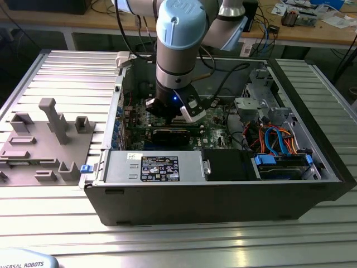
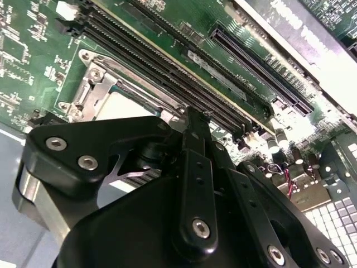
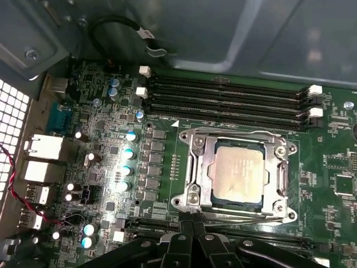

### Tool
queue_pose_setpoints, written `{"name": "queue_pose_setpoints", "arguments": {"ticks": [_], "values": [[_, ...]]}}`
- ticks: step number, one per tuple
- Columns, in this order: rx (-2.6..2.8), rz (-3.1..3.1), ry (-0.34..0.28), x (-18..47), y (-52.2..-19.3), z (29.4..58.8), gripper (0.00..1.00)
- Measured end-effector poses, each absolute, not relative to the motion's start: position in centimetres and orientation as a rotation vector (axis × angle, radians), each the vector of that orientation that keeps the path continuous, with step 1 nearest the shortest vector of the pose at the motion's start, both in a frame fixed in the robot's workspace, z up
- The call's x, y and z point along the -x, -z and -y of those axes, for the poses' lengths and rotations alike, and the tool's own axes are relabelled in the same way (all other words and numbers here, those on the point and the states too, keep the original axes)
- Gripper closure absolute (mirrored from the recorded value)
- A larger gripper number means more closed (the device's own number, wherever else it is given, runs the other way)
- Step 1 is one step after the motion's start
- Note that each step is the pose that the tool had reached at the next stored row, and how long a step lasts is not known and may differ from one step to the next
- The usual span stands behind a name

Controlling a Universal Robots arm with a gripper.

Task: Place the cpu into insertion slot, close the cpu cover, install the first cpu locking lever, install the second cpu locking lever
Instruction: 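Install the second cpu locking lever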

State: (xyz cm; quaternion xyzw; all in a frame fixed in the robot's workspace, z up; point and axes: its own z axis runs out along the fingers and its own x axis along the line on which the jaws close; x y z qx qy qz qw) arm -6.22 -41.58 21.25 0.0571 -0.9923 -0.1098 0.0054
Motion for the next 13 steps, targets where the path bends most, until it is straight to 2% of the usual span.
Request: {"name": "queue_pose_setpoints", "arguments": {"ticks": [13], "values": [[-0.179, 3.107, 0.344, 6.98, -20.23, 40.84, 0.89]]}}
